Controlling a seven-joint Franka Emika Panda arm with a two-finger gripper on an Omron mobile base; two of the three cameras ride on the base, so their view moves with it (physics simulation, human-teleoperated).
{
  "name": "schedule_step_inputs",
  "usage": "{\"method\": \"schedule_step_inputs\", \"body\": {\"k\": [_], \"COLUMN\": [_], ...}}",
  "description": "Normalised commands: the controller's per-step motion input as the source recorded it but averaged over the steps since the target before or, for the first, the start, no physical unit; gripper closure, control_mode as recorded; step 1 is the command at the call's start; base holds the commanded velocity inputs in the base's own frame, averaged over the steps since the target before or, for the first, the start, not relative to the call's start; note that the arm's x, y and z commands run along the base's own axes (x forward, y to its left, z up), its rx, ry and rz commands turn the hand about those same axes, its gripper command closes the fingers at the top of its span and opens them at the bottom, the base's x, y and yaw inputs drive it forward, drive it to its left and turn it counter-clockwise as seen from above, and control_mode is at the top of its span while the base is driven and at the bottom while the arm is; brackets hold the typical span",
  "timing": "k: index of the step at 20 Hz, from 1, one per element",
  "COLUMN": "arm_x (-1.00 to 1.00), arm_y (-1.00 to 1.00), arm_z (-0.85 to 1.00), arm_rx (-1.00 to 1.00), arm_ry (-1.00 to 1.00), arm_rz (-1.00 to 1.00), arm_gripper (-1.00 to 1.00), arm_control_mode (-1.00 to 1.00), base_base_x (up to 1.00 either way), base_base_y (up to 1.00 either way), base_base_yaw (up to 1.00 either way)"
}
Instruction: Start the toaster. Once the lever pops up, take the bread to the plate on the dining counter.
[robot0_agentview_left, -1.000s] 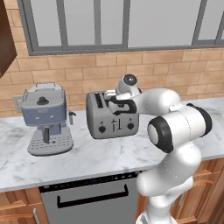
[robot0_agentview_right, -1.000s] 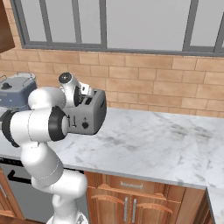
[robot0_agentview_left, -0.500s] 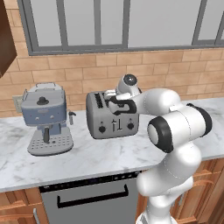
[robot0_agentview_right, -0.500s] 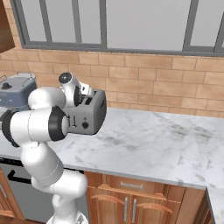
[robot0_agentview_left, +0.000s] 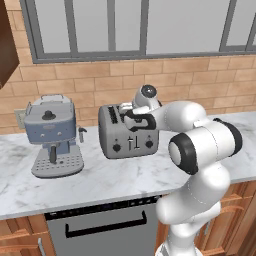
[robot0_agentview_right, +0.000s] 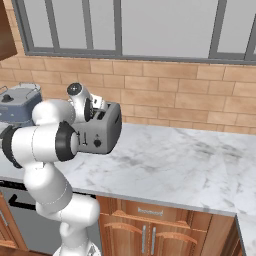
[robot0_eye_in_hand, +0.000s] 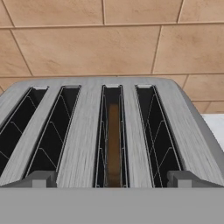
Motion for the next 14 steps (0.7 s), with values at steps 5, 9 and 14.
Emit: {"method": "schedule_step_inputs", "body": {"k": [5,9,14], "arm_x": [0.00,0.00,0.00], "arm_y": [0.00,0.00,0.00], "arm_z": [0.00,0.00,0.00], "arm_rx": [0.00,0.00,0.00], "arm_ry": [0.00,0.00,0.00], "arm_rz": [0.00,0.00,0.00], "arm_gripper": [-1.00,-1.00,-1.00], "arm_control_mode": [-1.00,-1.00,-1.00], "base_base_x": [0.00,0.00,0.00], "base_base_y": [0.00,0.00,0.00], "base_base_yaw": [0.00,0.00,0.00]}}
